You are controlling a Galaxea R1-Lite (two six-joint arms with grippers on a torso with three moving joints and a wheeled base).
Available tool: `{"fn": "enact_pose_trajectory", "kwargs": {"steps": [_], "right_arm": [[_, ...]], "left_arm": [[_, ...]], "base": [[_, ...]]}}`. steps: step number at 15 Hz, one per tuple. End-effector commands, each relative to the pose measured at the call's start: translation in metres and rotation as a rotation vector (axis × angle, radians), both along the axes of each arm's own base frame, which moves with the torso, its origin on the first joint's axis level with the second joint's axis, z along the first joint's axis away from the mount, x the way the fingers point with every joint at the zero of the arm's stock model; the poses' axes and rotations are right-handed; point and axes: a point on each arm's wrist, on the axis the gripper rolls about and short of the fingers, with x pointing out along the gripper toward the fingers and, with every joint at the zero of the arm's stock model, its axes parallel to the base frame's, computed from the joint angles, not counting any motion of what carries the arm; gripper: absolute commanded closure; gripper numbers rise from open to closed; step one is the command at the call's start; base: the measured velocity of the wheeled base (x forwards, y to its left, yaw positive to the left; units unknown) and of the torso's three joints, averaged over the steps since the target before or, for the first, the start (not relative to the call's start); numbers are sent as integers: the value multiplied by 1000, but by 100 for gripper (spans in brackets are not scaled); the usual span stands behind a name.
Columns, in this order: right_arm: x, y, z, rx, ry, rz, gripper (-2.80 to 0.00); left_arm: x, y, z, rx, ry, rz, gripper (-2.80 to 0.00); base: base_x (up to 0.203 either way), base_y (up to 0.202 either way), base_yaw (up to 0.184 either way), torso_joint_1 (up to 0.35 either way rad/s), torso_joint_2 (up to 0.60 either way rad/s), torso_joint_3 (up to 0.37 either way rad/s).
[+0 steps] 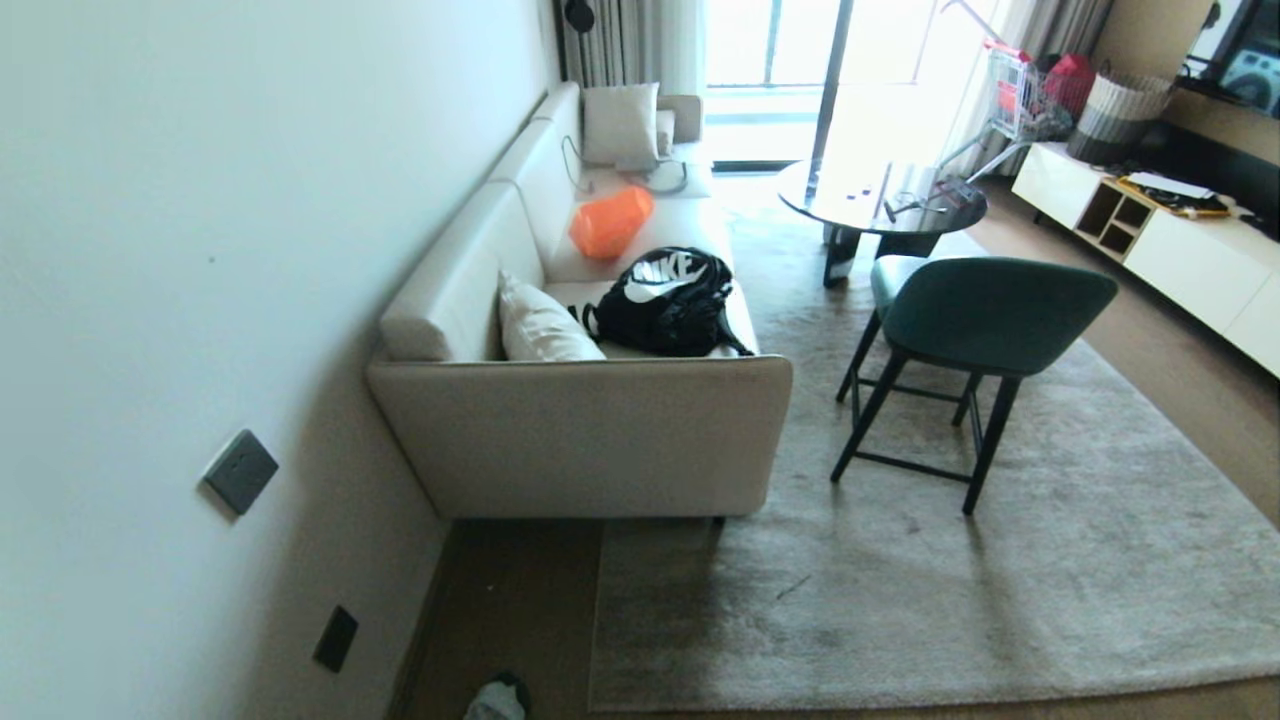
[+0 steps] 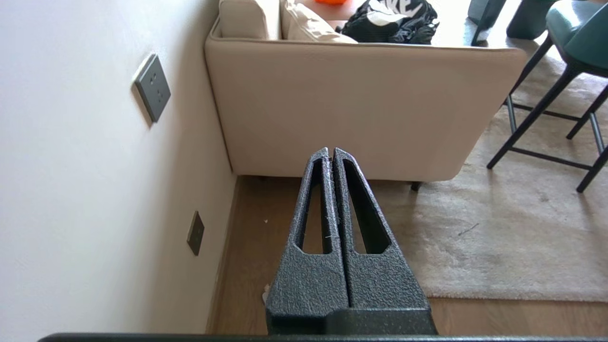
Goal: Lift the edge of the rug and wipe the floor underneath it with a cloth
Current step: Pick up the rag
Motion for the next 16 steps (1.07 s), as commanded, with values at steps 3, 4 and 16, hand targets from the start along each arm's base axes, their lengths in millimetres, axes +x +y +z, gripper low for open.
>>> {"fn": "enact_pose_trajectory", "kwargs": {"steps": [3, 4, 16], "right_arm": [[0, 0, 0, 7, 2, 0, 0], [0, 0, 0, 7, 1, 0, 0], [0, 0, 0, 7, 1, 0, 0]], "left_arm": [[0, 0, 0, -1, 0, 1, 0], [0, 0, 0, -1, 0, 1, 0], [0, 0, 0, -1, 0, 0, 0]], "base": [[0, 0, 0, -136, 350, 210], [0, 0, 0, -131, 340, 217], [0, 0, 0, -163, 486, 317]]}}
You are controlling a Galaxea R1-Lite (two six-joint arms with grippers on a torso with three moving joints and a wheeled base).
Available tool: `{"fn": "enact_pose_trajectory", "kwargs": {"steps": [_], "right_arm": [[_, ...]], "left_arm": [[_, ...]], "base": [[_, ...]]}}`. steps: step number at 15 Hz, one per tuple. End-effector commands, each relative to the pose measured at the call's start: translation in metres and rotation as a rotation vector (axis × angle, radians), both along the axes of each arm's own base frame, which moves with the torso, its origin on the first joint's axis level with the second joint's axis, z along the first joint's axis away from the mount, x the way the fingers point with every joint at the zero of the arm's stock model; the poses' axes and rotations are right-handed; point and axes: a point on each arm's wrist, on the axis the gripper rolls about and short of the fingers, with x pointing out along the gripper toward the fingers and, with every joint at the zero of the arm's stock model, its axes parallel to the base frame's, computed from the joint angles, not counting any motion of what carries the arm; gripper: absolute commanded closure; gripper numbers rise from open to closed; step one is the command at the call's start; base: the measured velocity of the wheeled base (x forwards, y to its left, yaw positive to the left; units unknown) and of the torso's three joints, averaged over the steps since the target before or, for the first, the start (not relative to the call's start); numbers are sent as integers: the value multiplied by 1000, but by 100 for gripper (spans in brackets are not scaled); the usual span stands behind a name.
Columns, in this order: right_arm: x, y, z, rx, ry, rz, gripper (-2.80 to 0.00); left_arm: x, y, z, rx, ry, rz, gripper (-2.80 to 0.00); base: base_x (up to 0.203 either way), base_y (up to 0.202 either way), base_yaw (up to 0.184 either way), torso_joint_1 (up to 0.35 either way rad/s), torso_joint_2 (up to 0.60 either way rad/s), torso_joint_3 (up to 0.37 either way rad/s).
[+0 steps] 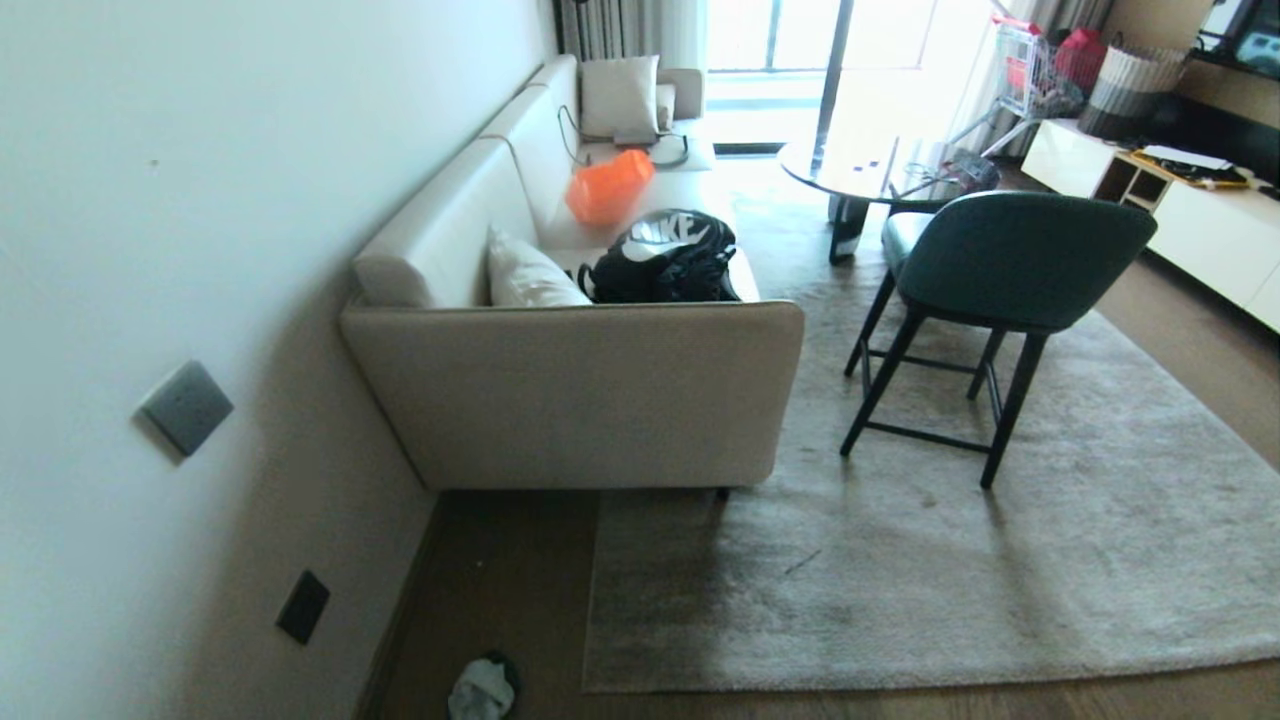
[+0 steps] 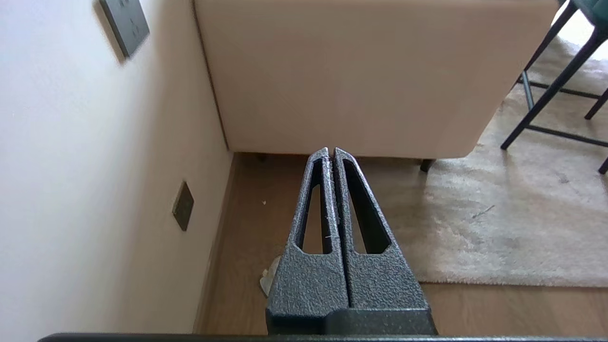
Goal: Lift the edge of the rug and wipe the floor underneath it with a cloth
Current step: Pick up the rag
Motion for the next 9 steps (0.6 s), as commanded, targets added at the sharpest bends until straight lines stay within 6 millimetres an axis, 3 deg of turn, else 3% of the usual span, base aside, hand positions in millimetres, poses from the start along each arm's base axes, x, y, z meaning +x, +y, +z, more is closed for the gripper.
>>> {"fn": "enact_pose_trajectory", "kwargs": {"steps": [1, 9], "right_arm": [[0, 0, 0, 0, 1, 0, 0], [0, 0, 0, 1, 1, 0, 0]], "left_arm": [[0, 0, 0, -1, 0, 1, 0], [0, 0, 0, -1, 0, 1, 0]], "base": [[0, 0, 0, -144, 515, 369], [0, 0, 0, -101, 478, 377]]}}
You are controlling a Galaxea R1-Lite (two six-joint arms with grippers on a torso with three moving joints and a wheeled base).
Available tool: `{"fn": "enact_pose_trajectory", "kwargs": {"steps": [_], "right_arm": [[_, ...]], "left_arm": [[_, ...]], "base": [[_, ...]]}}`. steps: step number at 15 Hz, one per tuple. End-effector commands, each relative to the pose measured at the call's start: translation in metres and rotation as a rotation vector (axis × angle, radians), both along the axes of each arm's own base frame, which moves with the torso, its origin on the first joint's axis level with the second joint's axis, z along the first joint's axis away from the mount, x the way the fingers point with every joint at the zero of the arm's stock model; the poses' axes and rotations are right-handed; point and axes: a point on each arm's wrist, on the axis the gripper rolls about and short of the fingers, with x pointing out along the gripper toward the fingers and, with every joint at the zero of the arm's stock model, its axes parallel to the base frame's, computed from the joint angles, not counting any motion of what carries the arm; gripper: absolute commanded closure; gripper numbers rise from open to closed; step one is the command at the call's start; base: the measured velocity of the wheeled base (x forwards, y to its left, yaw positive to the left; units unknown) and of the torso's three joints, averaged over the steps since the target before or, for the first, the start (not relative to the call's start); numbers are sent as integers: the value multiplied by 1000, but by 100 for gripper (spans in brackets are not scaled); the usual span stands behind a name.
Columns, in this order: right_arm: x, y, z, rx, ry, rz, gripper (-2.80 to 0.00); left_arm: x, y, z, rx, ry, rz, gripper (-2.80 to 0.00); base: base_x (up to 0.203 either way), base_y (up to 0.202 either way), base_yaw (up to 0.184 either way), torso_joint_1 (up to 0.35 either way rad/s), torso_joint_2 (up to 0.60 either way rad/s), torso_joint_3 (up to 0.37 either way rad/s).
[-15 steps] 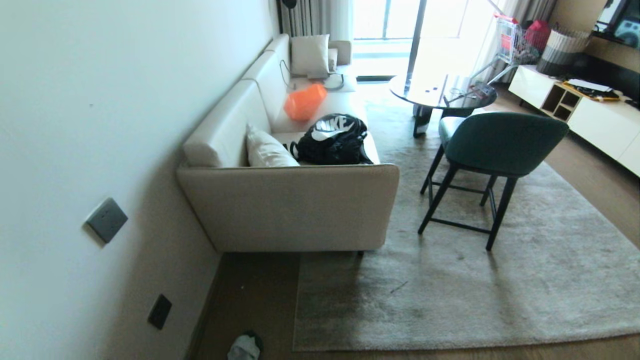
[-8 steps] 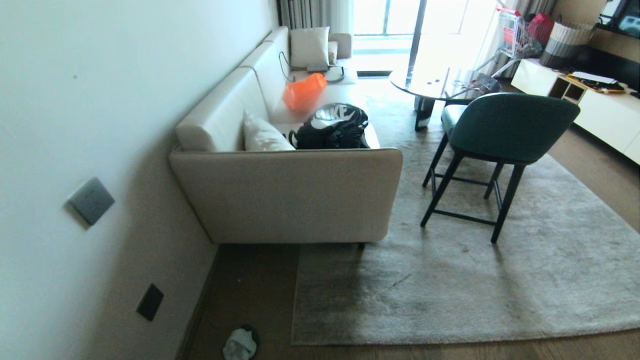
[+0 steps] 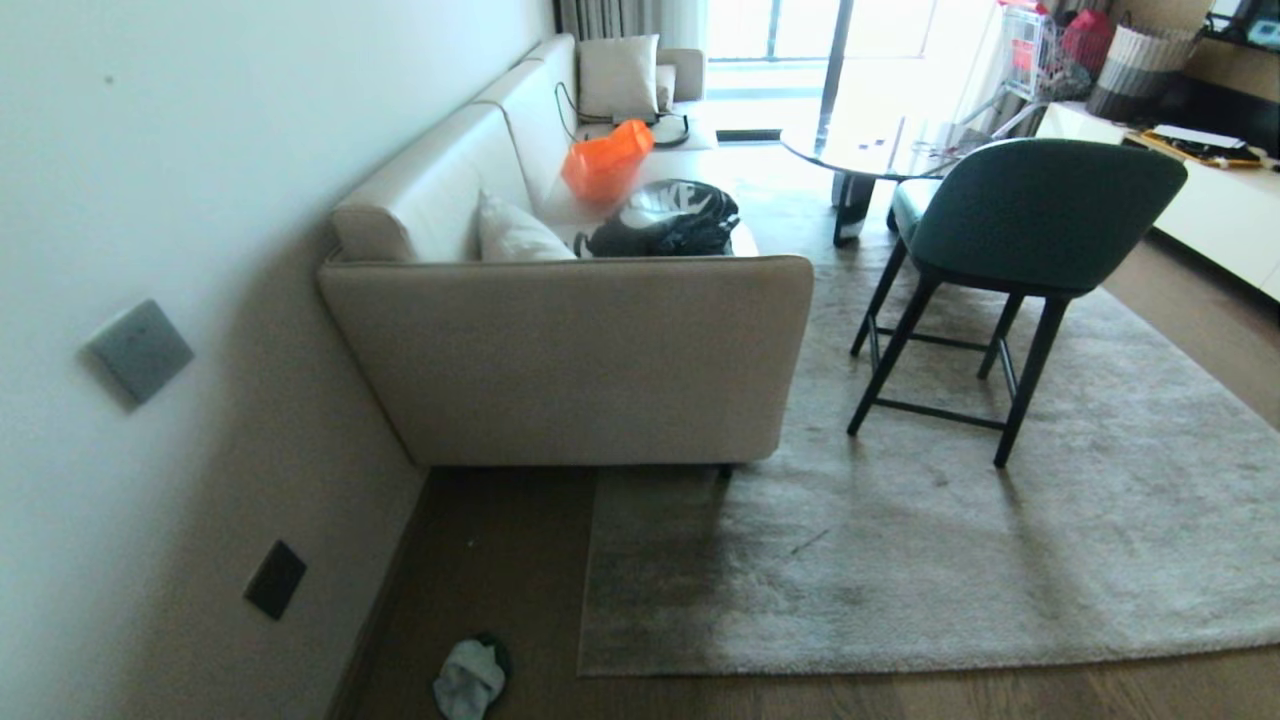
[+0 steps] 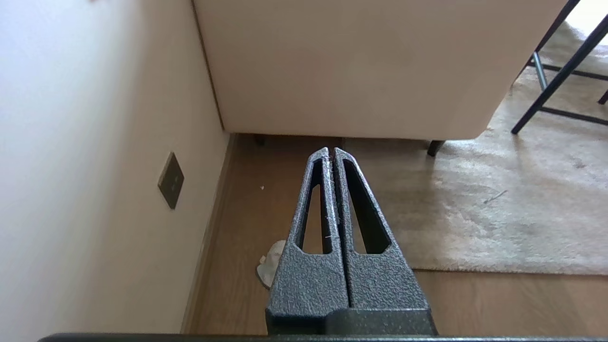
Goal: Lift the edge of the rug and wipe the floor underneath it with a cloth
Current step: Pick up the rag
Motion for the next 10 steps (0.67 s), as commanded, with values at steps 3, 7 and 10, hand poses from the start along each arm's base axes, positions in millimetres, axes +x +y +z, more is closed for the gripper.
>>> {"fn": "enact_pose_trajectory", "kwargs": {"steps": [3, 7, 10], "right_arm": [[0, 0, 0, 0, 1, 0, 0], [0, 0, 0, 0, 1, 0, 0], [0, 0, 0, 0, 1, 0, 0]], "left_arm": [[0, 0, 0, -1, 0, -1, 0], [0, 0, 0, -1, 0, 1, 0], [0, 0, 0, -1, 0, -1, 0]], "base": [[0, 0, 0, -35, 455, 408], [0, 0, 0, 4, 421, 434], [0, 0, 0, 1, 133, 161]]}}
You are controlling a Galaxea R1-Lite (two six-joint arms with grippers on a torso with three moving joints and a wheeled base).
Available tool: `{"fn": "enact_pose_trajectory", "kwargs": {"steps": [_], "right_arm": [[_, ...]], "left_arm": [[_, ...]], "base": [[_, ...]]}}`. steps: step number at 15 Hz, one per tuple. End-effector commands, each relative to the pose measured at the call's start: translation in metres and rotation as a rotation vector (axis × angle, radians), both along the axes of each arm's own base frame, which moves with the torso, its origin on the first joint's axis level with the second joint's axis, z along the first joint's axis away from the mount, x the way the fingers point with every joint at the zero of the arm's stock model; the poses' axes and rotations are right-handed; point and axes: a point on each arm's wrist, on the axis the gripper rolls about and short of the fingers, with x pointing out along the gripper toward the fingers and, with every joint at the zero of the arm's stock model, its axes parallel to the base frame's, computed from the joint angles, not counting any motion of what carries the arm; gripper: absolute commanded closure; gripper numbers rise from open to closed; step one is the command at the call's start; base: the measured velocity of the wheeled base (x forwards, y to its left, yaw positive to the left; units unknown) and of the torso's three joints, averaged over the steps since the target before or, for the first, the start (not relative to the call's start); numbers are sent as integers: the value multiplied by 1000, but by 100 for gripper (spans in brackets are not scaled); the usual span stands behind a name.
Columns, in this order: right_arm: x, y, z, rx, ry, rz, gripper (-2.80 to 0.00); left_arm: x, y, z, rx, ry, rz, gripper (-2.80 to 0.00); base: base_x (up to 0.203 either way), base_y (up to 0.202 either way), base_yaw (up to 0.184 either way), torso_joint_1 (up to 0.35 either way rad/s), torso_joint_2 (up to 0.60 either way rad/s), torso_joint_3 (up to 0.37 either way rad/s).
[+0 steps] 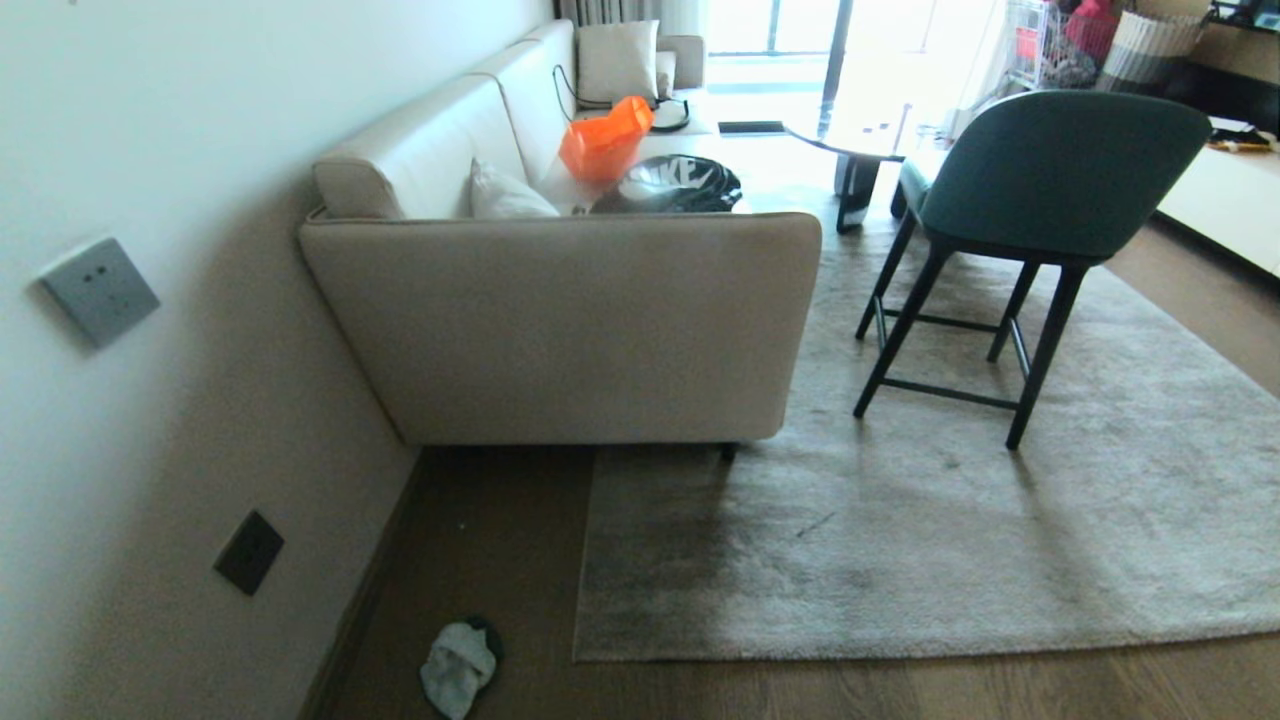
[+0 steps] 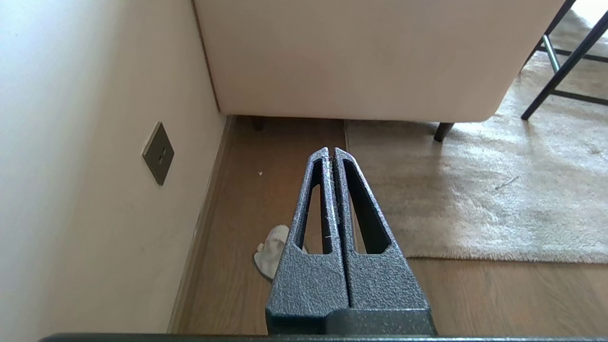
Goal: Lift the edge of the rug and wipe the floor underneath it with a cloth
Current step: Pick up the rag
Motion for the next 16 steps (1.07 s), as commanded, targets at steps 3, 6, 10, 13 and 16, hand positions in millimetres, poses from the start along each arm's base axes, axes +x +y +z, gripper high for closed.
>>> {"fn": "enact_pose_trajectory", "kwargs": {"steps": [3, 6, 10, 13, 16], "right_arm": [[0, 0, 0, 0, 1, -1, 0], [0, 0, 0, -1, 1, 0, 0], [0, 0, 0, -1, 1, 0, 0], [0, 0, 0, 0, 1, 0, 0], [0, 0, 0, -1, 1, 0, 0]], "left_arm": [[0, 0, 0, -1, 0, -1, 0], [0, 0, 0, -1, 0, 1, 0], [0, 0, 0, -1, 0, 1, 0], [0, 0, 0, -1, 0, 1, 0], [0, 0, 0, -1, 0, 1, 0]], "base": [[0, 0, 0, 0, 0, 0], [0, 0, 0, 17, 58, 63], [0, 0, 0, 13, 38, 44], [0, 0, 0, 0, 0, 0], [0, 0, 0, 0, 0, 0]]}}
